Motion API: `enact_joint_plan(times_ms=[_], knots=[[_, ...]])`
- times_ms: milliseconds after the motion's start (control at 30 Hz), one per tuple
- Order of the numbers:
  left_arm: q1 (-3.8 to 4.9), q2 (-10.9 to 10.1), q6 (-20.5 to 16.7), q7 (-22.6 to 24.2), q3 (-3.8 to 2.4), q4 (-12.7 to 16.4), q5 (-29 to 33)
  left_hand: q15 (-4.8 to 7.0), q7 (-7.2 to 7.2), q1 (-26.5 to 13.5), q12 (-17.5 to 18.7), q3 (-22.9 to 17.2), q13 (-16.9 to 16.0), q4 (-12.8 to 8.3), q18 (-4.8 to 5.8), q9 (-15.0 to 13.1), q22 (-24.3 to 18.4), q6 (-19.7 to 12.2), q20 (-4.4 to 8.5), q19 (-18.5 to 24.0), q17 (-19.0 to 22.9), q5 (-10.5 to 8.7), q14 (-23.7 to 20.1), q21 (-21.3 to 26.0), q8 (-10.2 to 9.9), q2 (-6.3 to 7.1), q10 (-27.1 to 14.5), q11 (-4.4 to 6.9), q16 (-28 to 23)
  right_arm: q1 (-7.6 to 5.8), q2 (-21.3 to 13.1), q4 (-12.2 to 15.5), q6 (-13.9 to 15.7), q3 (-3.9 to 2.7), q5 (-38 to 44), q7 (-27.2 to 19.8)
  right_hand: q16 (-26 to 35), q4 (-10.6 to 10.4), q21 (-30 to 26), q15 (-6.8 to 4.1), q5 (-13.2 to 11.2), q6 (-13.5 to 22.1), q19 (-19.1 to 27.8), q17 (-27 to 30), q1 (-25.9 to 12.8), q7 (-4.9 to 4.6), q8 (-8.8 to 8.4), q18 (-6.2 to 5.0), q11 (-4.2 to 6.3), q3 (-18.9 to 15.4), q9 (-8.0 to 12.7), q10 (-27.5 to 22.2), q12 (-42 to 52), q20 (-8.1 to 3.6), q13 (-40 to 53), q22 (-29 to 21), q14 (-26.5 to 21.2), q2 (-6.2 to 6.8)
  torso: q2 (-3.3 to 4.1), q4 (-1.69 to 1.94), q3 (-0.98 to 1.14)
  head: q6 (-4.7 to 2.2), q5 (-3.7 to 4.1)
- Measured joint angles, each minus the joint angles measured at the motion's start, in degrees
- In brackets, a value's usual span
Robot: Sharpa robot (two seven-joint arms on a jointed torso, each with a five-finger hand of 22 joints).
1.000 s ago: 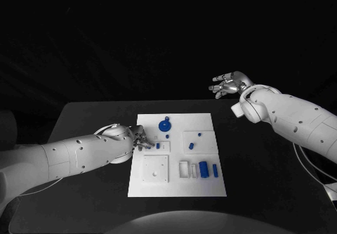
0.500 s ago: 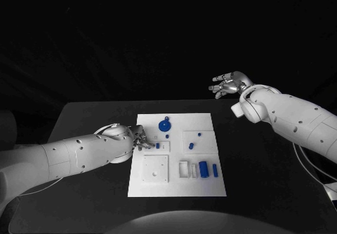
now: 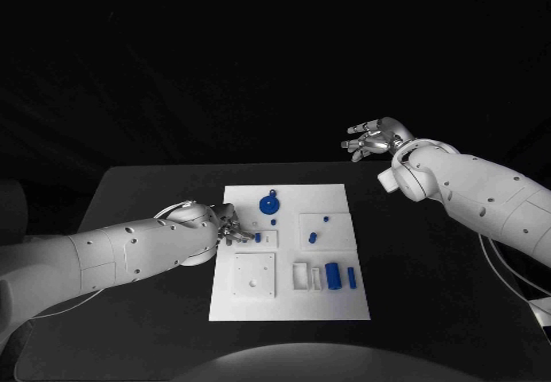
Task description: Assemble the parts on the task board
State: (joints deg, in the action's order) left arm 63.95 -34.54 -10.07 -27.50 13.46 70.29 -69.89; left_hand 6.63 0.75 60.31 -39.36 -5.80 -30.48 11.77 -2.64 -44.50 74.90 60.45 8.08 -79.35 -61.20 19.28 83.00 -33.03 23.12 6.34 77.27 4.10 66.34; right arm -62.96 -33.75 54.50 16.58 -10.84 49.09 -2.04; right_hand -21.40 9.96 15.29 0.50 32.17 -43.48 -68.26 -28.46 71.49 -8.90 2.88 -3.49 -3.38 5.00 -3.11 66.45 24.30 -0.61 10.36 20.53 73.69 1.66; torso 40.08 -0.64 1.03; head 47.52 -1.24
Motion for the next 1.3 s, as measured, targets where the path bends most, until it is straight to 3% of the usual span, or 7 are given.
enact_joint_plan(times_ms=[233, 333, 433, 500, 767, 933, 1300], knots=[[0.00, -0.09, 0.00, 0.02, 0.00, -0.03, 0.00, 0.00, -0.09, 0.00, 0.00, 0.00, 0.00, 0.00, 0.00, 0.00, 0.05, 0.09, 0.00, 0.00, 0.07, 0.00, 0.00, 0.50, -0.24, 0.00, -0.21, -0.20, 0.00, 0.05, -0.05, 0.00, 0.00, 0.00, 0.00, 0.02, 0.00, 0.00, 0.00, 0.00, 0.00, 0.00, 0.00, 0.00, 0.00, 0.00, 0.00, 0.00, 0.00, 0.00, 0.00, 0.00, 0.00, 0.00, 0.00, 0.00, 0.00, 0.00, -0.02, -0.01, 0.00, -0.07, 0.08], [0.02, -0.33, 0.00, 0.07, -0.04, -0.06, 0.03, 0.00, -0.14, -0.79, 0.00, -0.27, 0.01, 1.27, 0.00, 0.00, 0.04, 0.04, 0.00, 0.00, 0.49, -0.29, 0.00, 1.31, -0.26, 1.46, -0.37, -0.36, -0.50, 0.07, -0.07, 0.00, 0.00, 0.00, 0.00, 0.03, 0.00, 0.00, 0.00, 0.00, 0.00, 0.00, 0.00, 0.00, 0.00, 0.00, 0.00, 0.00, 0.00, 0.00, 0.00, 0.00, 0.00, 0.00, 0.00, 0.00, 0.00, 0.00, -0.02, -0.01, 0.00, -0.13, 0.14], [0.04, -0.76, -0.02, 0.18, -0.09, 0.04, 0.16, -0.10, -0.27, -1.25, 0.00, -0.69, 0.01, 3.86, -0.01, 0.01, 0.04, -0.08, -0.31, 0.32, 1.14, -6.55, -0.53, 2.35, -1.02, 3.44, -0.93, -0.52, -1.15, 0.09, -0.12, 0.00, -0.01, 0.00, 0.00, 0.03, 0.00, 0.00, 0.00, 0.00, 0.00, 0.00, 0.00, 0.00, 0.00, 0.00, 0.00, 0.00, 0.00, 0.00, 0.00, 0.00, 0.00, 0.00, 0.00, 0.00, 0.00, 0.00, -0.02, -0.01, -0.01, -0.16, 0.27], [0.08, -1.24, -0.11, 0.19, -0.10, 0.06, 0.27, -0.13, -1.00, -1.67, 0.00, -0.64, 0.01, 4.42, 0.00, 0.01, 0.04, -0.80, -0.31, 0.32, 1.47, -7.17, -0.55, 2.81, -1.51, 3.86, -1.01, -0.54, -1.42, 0.12, -0.17, 0.00, -0.01, 0.00, 0.00, 0.04, 0.00, 0.00, 0.00, 0.00, 0.00, 0.00, 0.00, 0.00, 0.00, 0.00, 0.00, 0.00, 0.00, 0.00, 0.00, 0.00, 0.00, 0.00, 0.00, 0.00, 0.00, 0.00, -0.02, 0.00, -0.02, -0.17, 0.35], [0.18, -2.24, -0.96, 0.72, -0.51, 0.44, 1.67, -1.92, -3.52, -3.17, 2.89, -0.88, 3.61, 4.81, 0.00, 11.99, -1.43, -5.05, -2.12, 3.19, 10.10, -7.36, -5.86, 11.03, -3.98, 3.92, -5.25, -2.59, -10.18, 0.27, -0.26, -0.08, -0.03, 0.00, 0.00, 0.05, 0.00, 0.00, 0.00, 0.00, 0.00, 0.00, 0.00, -0.01, 0.00, 0.00, 0.00, 0.00, 0.00, 0.00, 0.00, 0.00, 0.00, 0.00, 0.00, 0.00, 0.00, 0.00, -0.02, 0.03, -0.05, -0.18, 0.42], [0.42, -2.45, -2.32, 1.90, -1.32, 0.44, 2.53, -2.65, -4.58, -3.17, 4.46, -1.05, 9.94, 4.64, 0.00, 22.99, -2.33, -7.60, -2.88, 2.85, 15.05, -7.36, -7.78, 14.67, -1.05, 3.92, -6.51, -3.57, -9.97, 0.34, -0.27, -0.09, -0.04, 0.00, 0.00, 0.06, 0.00, 0.00, 0.00, 0.00, 0.00, 0.00, 0.00, -0.01, 0.00, 0.00, 0.00, 0.00, 0.00, 0.00, 0.00, 0.00, 0.00, 0.00, 0.01, 0.00, 0.00, 0.00, -0.02, 0.03, -0.03, -0.26, 0.37], [0.72, -2.87, -6.15, 6.22, -3.44, 0.50, 6.01, -3.06, -4.94, -3.15, 5.63, -1.21, 13.23, 4.80, -0.91, 27.84, -0.87, -8.66, -3.29, 2.44, 16.94, -7.36, -8.19, 16.62, 0.57, 3.19, -7.38, -3.90, -8.91, 0.45, -0.30, -0.12, -0.06, 0.00, 0.00, 0.08, 0.00, 0.00, 0.00, 0.00, 0.00, 0.00, -0.01, 0.06, 0.00, 0.00, 0.00, 0.00, 0.00, 0.00, 0.00, 0.00, 0.00, 0.00, -0.05, -0.12, 0.00, 0.00, -0.02, 0.01, 0.01, -0.30, 0.40]])
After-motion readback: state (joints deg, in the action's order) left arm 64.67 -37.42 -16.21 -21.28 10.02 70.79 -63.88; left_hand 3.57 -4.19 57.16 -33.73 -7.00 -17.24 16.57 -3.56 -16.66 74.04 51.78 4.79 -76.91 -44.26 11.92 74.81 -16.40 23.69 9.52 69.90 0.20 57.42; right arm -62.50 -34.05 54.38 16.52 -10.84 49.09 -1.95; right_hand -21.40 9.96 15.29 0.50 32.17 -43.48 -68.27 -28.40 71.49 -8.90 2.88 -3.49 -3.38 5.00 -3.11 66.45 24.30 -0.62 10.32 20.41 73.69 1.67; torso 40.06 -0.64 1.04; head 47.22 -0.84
